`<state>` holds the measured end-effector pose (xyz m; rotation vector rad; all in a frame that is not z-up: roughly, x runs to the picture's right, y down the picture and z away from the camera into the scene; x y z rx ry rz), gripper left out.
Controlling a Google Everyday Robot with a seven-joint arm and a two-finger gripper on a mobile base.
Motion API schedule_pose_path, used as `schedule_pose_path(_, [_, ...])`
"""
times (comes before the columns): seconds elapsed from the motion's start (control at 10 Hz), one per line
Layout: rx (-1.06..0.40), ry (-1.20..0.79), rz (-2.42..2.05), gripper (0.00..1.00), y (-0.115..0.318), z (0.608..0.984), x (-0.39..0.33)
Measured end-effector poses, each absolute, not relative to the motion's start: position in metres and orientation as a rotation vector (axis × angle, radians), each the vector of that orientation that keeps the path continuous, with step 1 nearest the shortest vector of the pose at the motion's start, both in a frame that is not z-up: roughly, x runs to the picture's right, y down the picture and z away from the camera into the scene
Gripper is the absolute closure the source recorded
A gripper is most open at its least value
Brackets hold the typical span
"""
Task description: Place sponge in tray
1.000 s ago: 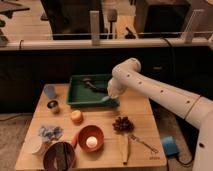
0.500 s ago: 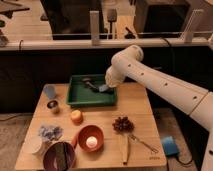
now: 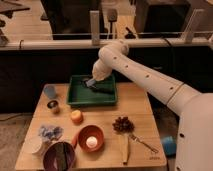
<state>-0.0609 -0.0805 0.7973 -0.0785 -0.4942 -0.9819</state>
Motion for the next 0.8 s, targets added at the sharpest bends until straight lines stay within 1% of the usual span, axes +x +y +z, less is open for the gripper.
schedule_pose_path(0.1, [-0.067, -0.518, -1.001, 0.97, -0.082, 0.802, -0.071])
schedule_pose_path(0.2, [-0.056, -0.544, -1.022, 0.91, -0.083, 0.809, -0.081])
schedule_pose_path(0.4, [-0.054, -0.590, -1.042, 0.73, -0.081, 0.819, -0.097])
schedule_pose_path(0.5, [-0.061, -0.611, -1.045, 0.61, -0.078, 0.827, -0.101])
schedule_pose_path(0.6, [-0.065, -0.623, -1.044, 0.51, -0.076, 0.833, -0.101])
schedule_pose_path(0.7, [-0.065, -0.630, -1.046, 0.43, -0.074, 0.835, -0.103])
schedule_pose_path(0.8, [-0.062, -0.636, -1.050, 0.31, -0.073, 0.836, -0.104])
